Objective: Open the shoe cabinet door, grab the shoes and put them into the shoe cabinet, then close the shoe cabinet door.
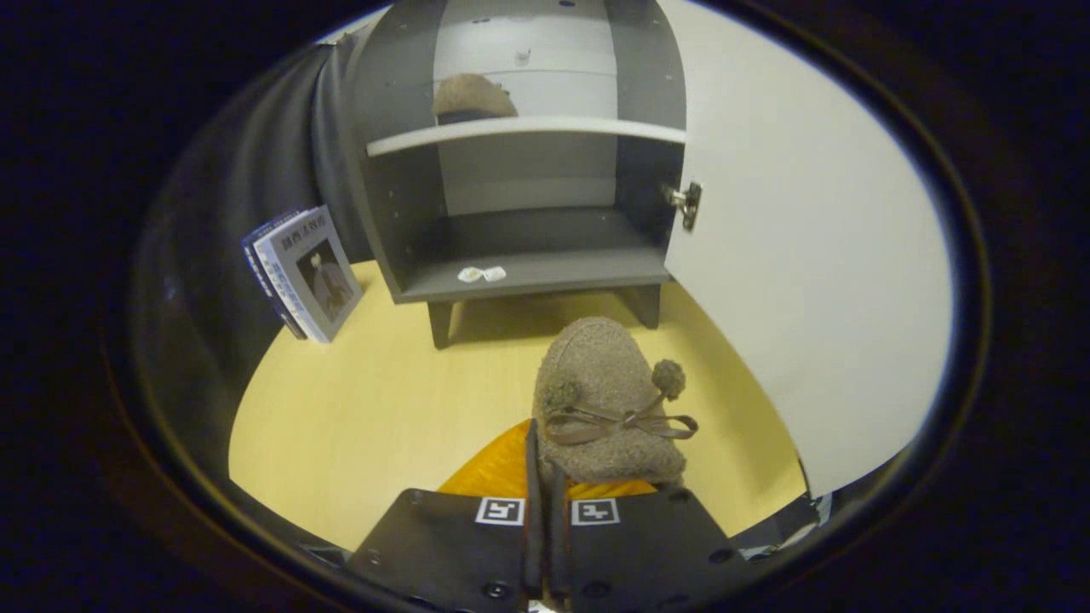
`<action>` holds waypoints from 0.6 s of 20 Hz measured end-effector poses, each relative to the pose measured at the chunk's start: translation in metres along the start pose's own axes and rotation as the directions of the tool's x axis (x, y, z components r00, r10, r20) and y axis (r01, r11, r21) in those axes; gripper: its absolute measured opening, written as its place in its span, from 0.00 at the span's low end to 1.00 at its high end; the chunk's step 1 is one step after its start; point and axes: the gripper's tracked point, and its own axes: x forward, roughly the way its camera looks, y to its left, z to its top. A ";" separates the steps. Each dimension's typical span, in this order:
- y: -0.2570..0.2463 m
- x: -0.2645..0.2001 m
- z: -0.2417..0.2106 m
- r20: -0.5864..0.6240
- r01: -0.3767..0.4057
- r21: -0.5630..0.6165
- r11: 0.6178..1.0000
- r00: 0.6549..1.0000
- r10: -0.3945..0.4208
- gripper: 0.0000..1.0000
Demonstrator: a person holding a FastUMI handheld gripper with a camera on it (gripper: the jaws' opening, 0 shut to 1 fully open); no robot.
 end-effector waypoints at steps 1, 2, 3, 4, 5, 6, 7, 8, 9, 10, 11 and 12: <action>0.002 -0.010 0.017 0.014 -0.005 0.002 1.000 1.000 0.005 0.06; 0.004 -0.019 0.035 0.034 -0.005 0.002 1.000 0.999 0.005 0.06; 0.007 -0.027 0.053 0.056 -0.005 0.005 1.000 0.998 0.005 0.06; 0.010 -0.033 0.074 0.086 -0.009 0.015 1.000 0.996 0.008 0.06; 0.012 -0.038 0.093 0.118 -0.016 0.022 1.000 0.993 0.013 0.06; 0.013 -0.042 0.110 0.141 -0.015 0.016 1.000 0.990 0.013 0.06; 0.010 -0.047 0.123 0.152 -0.005 0.003 1.000 0.988 0.005 0.06; 0.007 -0.048 0.135 0.159 0.005 -0.010 1.000 0.987 -0.003 0.06; 0.007 -0.048 0.150 0.173 0.009 -0.012 1.000 0.985 -0.006 0.06; 0.008 -0.049 0.167 0.194 0.003 -0.006 1.000 0.981 -0.002 0.06; 0.007 -0.048 0.184 0.217 -0.002 -0.002 1.000 0.976 0.002 0.06; 0.006 -0.045 0.202 0.239 -0.003 0.002 1.000 0.971 0.002 0.06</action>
